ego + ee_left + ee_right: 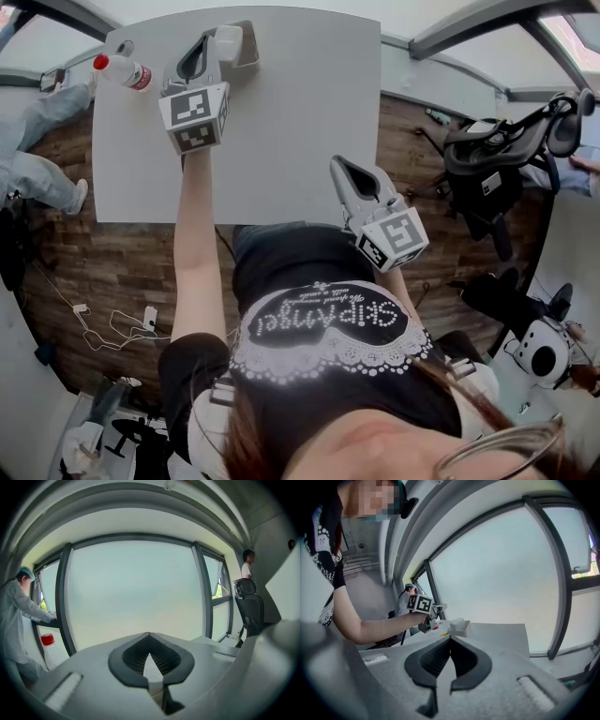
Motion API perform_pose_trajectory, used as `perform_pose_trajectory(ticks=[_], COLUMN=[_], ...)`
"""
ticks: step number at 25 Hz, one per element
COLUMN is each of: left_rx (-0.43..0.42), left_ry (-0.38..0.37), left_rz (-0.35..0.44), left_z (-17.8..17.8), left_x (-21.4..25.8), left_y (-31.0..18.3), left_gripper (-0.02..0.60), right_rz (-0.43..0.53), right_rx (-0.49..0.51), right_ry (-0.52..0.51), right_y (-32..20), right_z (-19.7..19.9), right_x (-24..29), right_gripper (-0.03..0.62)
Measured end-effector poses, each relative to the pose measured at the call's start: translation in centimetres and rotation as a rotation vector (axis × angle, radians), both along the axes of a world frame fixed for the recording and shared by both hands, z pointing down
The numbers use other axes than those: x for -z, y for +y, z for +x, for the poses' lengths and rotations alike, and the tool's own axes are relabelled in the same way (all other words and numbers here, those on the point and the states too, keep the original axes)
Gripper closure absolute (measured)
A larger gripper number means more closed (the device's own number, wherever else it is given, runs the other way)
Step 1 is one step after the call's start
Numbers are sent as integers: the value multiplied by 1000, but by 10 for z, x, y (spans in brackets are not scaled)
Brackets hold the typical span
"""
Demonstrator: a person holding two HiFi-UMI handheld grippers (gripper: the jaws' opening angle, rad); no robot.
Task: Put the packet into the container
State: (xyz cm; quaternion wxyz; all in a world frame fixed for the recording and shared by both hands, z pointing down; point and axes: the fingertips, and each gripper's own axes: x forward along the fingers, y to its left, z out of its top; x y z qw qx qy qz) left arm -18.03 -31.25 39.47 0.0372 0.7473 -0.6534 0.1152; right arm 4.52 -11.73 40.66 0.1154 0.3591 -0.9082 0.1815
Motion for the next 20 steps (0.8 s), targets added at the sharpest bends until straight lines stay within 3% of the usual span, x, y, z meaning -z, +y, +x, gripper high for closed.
perform_pose_trajectory(ticks=[20], left_rx=[-15], left_ry=[36], left_rz=[93], left_z=[19], left_x=[42], left_y=[57], left_gripper=[588], right_rz=[46], right_rx=[68], right_ry=[-24], right_y=[23], right_z=[-14], right_x=[11], right_gripper=[599])
